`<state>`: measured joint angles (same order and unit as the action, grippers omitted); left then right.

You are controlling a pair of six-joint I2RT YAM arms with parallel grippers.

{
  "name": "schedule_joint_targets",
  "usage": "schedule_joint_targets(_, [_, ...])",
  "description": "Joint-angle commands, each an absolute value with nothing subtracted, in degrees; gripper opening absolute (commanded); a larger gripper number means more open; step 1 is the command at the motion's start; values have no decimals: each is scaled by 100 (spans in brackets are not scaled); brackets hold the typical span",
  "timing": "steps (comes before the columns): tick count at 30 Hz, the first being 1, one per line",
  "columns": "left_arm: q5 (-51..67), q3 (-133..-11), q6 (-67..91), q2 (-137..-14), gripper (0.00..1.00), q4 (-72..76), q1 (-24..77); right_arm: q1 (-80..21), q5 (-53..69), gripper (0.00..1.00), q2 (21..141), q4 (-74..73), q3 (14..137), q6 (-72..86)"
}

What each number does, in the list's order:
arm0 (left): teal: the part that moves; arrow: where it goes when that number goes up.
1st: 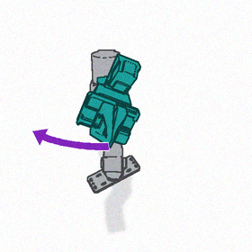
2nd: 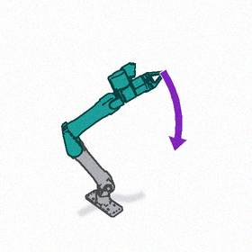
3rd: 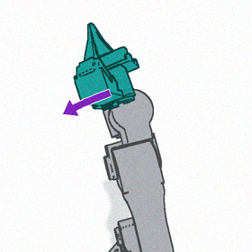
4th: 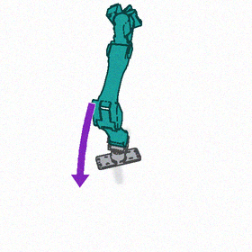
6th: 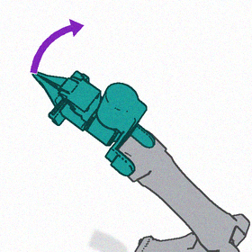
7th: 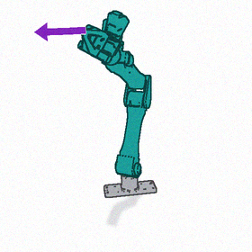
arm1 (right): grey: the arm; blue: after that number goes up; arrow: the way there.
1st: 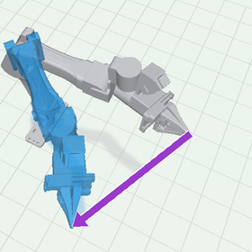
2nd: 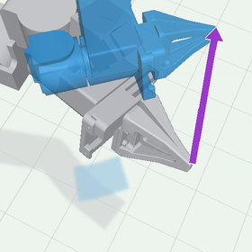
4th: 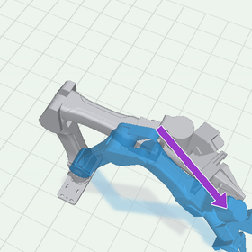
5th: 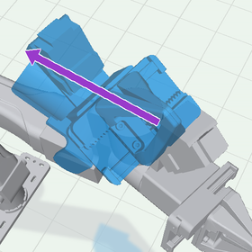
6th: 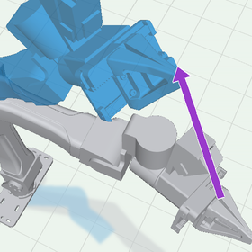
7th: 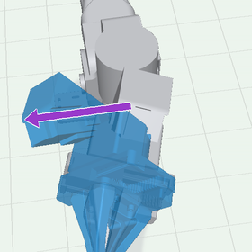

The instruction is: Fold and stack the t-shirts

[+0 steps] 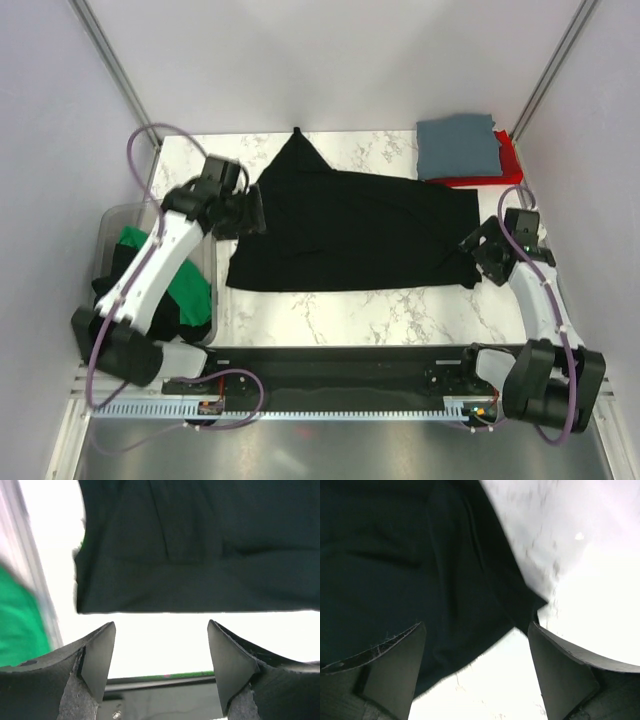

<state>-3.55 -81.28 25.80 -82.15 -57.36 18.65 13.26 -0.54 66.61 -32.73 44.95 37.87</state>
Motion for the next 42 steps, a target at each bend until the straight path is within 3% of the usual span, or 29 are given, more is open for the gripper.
schedule_joint_targets(1, [429, -6213, 3453, -7192, 81, -4792, 1907, 1292, 589, 89, 6214, -3243, 3807, 3938])
schedule_joint_targets(3, [754, -5201, 3726, -6674, 82, -4231, 1907, 1292, 519, 87, 6222, -3235, 3613, 3841])
schedule_joint_targets(9, [765, -4149, 3744, -6661, 83, -3894, 1846, 1327, 668, 85, 6687, -2945, 3454, 3762])
schedule_joint_targets(12, [468, -4174, 3946, -6662, 83, -4077, 1793, 1449, 423, 85, 6873, -2779, 3428, 3692])
schedule_joint_targets(22, [-518, -4350, 4053, -6011, 84, -4447, 82, 2329, 115, 89, 7919, -2522, 4008, 3304])
schedule_joint_targets(28, [-282, -4737, 3570, -6065, 79, -4544, -914, 2417, -1202, 94, 7700, -2689, 4473, 3104])
schedule_joint_targets(30, [-106, -4738, 3586, -5942, 76, -4509, -896, 2400, -1885, 95, 7480, -2812, 4658, 3041])
schedule_joint_targets(33, [-307, -4518, 3761, -5669, 75, -4456, -511, 2199, -1637, 96, 7138, -2900, 4737, 3146])
schedule_joint_targets(35, [-613, -4421, 4033, -5651, 74, -4456, 190, 1909, -1512, 97, 6797, -3049, 4886, 3199])
schedule_joint_targets(39, [-1133, -4403, 4604, -5862, 74, -4474, 1562, 452, -2477, 98, 6092, -3514, 5063, 3155])
schedule_joint_targets(42, [-1248, -4465, 4895, -6152, 75, -4491, 2161, 369, -2067, 98, 5828, -3717, 4809, 3243])
